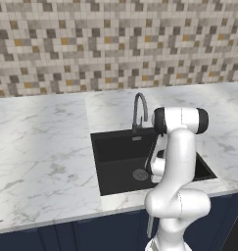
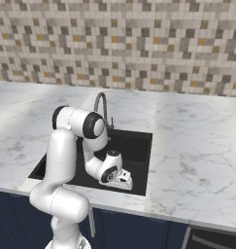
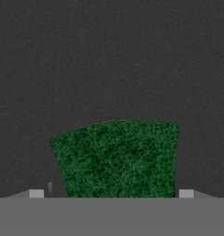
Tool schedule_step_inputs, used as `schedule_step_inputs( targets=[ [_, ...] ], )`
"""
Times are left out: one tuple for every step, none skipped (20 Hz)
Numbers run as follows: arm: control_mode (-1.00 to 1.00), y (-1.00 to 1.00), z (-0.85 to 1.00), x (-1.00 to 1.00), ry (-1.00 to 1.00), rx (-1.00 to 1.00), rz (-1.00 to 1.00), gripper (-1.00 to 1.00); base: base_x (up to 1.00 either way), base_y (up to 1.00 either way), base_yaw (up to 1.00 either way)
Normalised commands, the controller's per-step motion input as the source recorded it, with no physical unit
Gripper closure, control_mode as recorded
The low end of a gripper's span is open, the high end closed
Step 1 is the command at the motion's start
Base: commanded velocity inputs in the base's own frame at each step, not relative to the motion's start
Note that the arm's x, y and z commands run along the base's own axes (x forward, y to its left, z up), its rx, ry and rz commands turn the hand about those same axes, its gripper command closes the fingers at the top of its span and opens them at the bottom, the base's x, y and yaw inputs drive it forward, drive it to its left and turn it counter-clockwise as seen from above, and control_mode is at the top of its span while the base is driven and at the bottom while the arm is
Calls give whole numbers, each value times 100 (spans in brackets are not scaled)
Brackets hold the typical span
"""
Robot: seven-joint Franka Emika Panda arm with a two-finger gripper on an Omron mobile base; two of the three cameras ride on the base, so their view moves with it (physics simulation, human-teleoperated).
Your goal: Pick up the bar soap and sponge from the sink, and place them back in the cabinet, and close the cabinet doors.
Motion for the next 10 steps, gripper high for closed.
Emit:
schedule_step_inputs(
  targets=[
    [-100,0,0,0,0,0,0,100,0,0,0],
    [-100,0,0,0,0,0,0,100,0,0,0],
    [-100,0,0,0,0,0,0,100,0,0,0],
    [-100,0,0,0,0,0,0,100,0,0,0],
    [-100,0,0,0,0,0,0,100,0,0,0],
    [-100,0,0,0,0,0,0,100,0,0,0],
    [-100,0,0,0,0,0,0,100,0,0,0],
    [-100,0,0,0,0,0,0,100,0,0,0],
    [-100,0,0,0,0,0,0,100,0,0,0],
    [-100,0,0,0,0,0,0,100,0,0,0]
  ],
)
